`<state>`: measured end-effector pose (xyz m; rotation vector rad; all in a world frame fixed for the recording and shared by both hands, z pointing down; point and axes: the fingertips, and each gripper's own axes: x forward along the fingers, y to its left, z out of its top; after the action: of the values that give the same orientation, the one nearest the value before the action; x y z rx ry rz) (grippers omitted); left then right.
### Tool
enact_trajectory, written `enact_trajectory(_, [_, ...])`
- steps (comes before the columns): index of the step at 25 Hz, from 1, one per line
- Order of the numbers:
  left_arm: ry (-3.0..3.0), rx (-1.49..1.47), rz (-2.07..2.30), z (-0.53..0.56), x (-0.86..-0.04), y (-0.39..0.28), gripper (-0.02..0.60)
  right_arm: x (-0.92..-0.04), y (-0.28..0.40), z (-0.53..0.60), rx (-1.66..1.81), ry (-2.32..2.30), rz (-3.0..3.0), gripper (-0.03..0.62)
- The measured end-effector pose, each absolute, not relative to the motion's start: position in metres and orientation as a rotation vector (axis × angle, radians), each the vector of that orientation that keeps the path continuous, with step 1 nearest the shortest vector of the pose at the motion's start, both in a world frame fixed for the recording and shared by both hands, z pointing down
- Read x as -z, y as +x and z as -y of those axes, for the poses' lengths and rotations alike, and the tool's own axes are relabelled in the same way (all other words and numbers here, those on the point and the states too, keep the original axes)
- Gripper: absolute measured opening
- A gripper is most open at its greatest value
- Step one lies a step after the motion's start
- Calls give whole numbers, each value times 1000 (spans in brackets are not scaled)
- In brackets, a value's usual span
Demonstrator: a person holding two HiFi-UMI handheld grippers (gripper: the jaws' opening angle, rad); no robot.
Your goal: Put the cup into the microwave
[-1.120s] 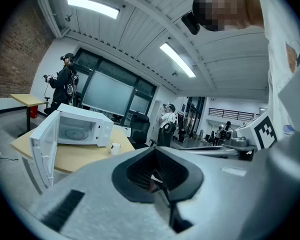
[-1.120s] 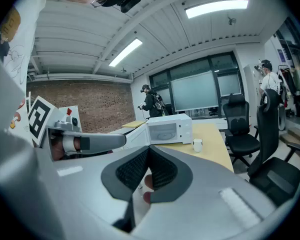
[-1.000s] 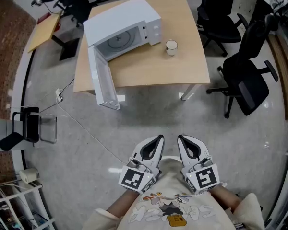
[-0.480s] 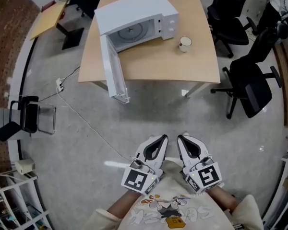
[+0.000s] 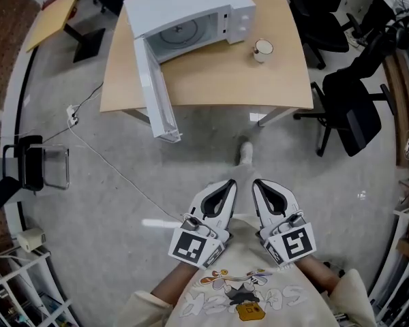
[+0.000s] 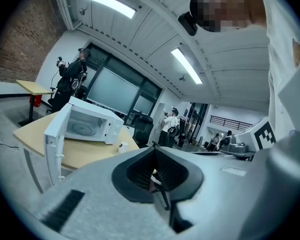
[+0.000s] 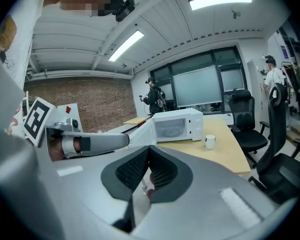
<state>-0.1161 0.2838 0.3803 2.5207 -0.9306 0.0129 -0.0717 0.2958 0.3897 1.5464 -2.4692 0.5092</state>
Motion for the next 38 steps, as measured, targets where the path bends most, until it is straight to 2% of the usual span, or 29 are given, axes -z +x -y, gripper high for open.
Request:
enact_trajectory(6, [2534, 35, 946, -205, -375, -79, 3, -400, -39, -225, -535, 1565, 2474, 6])
enact_trajectory(16, [2523, -76, 999, -57, -370, 12, 3, -385, 52, -71, -567, 1507, 2540, 6])
enact_trajectory(26, [2548, -237, 1025, 18, -398, 37, 3, -418, 100, 25, -554, 1541, 2457, 8])
enact_trajectory(28, [2557, -250, 1000, 27, -396, 36, 3, -428, 100, 40, -545, 1532, 2450, 44])
enact_trajectory(32, [2568, -206, 1029, 47, -389, 24, 3, -462, 112, 79, -453, 1554, 2402, 204])
enact_trajectory(38, [2558, -240, 1084, 57, -389, -6, 3, -541, 153, 141, -377, 1695, 2192, 341])
